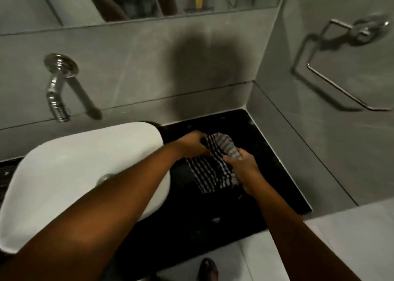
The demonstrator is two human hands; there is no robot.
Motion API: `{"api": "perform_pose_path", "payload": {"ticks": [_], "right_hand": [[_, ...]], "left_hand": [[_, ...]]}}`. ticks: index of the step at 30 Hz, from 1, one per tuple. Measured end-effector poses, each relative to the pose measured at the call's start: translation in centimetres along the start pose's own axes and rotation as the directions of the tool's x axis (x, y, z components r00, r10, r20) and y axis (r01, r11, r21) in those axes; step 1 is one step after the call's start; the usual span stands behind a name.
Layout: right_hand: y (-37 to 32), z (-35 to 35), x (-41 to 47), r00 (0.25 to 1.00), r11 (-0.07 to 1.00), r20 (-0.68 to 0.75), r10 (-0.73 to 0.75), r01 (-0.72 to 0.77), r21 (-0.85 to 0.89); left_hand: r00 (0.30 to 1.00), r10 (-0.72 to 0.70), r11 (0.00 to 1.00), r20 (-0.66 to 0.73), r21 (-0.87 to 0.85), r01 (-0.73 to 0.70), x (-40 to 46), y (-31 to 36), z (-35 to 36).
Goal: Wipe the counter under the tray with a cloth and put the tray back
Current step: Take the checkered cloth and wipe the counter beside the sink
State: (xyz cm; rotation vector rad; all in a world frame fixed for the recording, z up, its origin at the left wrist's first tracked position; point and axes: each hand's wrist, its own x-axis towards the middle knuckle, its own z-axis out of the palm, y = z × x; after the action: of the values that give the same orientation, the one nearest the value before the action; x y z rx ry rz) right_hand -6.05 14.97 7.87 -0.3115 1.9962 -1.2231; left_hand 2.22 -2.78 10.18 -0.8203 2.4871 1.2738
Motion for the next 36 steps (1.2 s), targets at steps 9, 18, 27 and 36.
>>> {"api": "perform_pose_path", "payload": {"ticks": [9,18,27,36], "right_hand": [[11.4,-1.2,2.4,0.969,0.856,-0.23,0.09,-0.193,-0.479],[15.1,8.0,5.1,0.941,0.454,-0.024,-0.337,0.141,-0.88],[19.4,-3.4,6.3,0.942,0.384,-0.199,-0.268,-0.085,-0.92],[21.7,-1.9,0.8,0.94,0.374,-0.132,-0.313,-0.006,-0.927]], "left_hand": [[0.991,0.068,0.97,-0.112,0.241,-0.039,8.4,-6.4,11.2],[0.878,0.171,0.862,-0.447,0.499,0.087,9.8,-12.9,14.3],[0.858,0.19,0.869,-0.477,0.489,0.079,9.8,-13.6,14.6],[0.868,0.162,0.857,-0.468,0.503,0.111,9.7,-13.3,14.6]]}}
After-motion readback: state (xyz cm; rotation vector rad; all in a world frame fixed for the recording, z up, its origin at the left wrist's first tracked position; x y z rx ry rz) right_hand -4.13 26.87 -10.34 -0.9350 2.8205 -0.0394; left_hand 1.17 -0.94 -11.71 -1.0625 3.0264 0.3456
